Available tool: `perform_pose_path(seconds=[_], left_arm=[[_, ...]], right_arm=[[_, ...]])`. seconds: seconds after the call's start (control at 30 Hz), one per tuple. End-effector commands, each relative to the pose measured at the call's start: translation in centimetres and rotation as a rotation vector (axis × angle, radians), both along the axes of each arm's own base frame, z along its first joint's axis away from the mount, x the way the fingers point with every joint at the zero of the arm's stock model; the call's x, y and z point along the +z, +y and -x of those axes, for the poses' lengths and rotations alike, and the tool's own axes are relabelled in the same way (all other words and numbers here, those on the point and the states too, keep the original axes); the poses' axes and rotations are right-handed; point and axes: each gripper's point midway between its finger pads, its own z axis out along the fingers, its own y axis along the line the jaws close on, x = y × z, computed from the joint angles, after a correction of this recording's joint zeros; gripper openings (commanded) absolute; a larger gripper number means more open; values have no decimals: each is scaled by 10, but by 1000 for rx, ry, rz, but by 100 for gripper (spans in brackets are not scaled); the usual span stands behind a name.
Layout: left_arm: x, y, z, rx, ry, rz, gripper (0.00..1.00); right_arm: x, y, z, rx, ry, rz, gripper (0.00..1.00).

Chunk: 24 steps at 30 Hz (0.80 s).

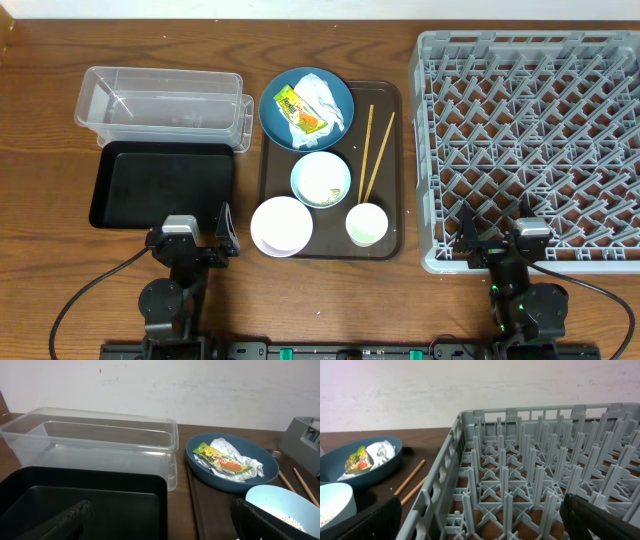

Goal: Sort waste into correct bins and load items into the dishwasher rack

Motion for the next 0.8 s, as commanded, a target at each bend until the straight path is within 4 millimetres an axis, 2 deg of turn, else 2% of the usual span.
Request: perform_pose_path(seconds=[0.0,0.57,0.77], left_arm=[[-16,-1,0,-3,33,-12,90],[-15,-1,0,-4,32,-12,90],[19,-12,-1,-69,-90,-10,90]], right_arm=[[0,2,0,11,-3,1,99],[2,3,0,12,-14,0,99],[28,17,3,101,-115,48,99]])
